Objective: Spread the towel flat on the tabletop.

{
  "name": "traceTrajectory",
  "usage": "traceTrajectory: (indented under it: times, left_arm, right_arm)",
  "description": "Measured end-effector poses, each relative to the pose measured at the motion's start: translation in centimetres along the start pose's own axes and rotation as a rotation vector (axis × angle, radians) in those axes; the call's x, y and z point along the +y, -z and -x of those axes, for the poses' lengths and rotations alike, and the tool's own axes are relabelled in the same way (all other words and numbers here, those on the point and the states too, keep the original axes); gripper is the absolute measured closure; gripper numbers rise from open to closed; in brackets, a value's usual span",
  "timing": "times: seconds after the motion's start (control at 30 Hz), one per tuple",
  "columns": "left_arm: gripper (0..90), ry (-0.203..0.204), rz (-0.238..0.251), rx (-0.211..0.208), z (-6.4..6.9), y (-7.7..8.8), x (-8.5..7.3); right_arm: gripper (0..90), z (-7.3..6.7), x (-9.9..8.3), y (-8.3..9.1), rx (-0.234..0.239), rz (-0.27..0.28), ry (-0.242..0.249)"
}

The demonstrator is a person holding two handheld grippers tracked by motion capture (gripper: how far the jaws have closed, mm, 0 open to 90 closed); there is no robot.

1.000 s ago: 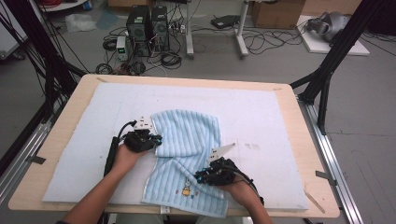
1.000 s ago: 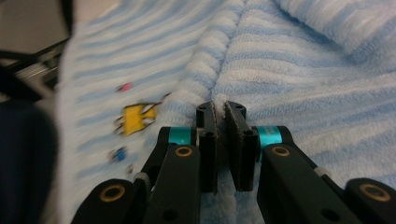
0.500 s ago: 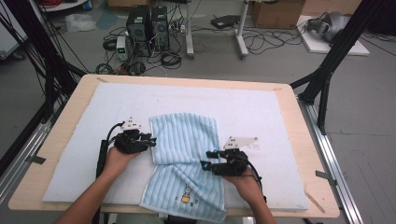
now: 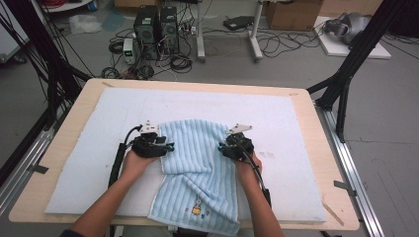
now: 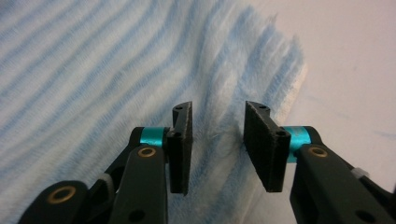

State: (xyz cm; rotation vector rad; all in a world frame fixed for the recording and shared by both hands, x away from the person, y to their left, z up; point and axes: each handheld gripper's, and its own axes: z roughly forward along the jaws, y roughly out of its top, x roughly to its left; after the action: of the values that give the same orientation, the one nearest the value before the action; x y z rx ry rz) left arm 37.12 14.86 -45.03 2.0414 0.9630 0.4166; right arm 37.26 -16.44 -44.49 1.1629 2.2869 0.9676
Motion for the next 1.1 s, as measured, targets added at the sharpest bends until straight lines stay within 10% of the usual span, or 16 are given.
traceTrajectory:
  times: [0.17, 0.6, 0.7, 0.77, 0.9, 1.1]
  left_arm:
    - [84.7, -0.085, -0.031, -0.034, 0.5, 0.5, 0.1]
    - [84.5, 0.009, -0.029, -0.142, -0.4, 4.2, -1.8]
    - [78.3, 0.031, 0.006, -0.119, -0.7, 4.5, -1.8]
    - [58.6, 0.082, 0.028, -0.080, -1.2, 4.5, -1.6]
    - [46.7, 0.121, 0.065, -0.014, -2.3, 4.6, -1.1]
    - [47.2, 0.160, 0.037, 0.038, -3.6, 2.6, -0.4]
  right_arm:
    - [85.5, -0.2, -0.1, 0.3, 0.079, -0.009, -0.010]
    - [75.4, -2.5, -2.4, 4.1, 0.355, -0.117, 0.055]
    - [64.8, -2.1, -2.4, 4.6, 0.340, -0.041, 0.023]
    - [61.5, -1.4, -2.0, 4.7, 0.297, 0.027, -0.025]
    - [53.8, 0.2, -1.0, 4.6, 0.146, 0.132, -0.108]
    - [54.4, 1.7, 0.5, 2.1, -0.014, 0.112, -0.139]
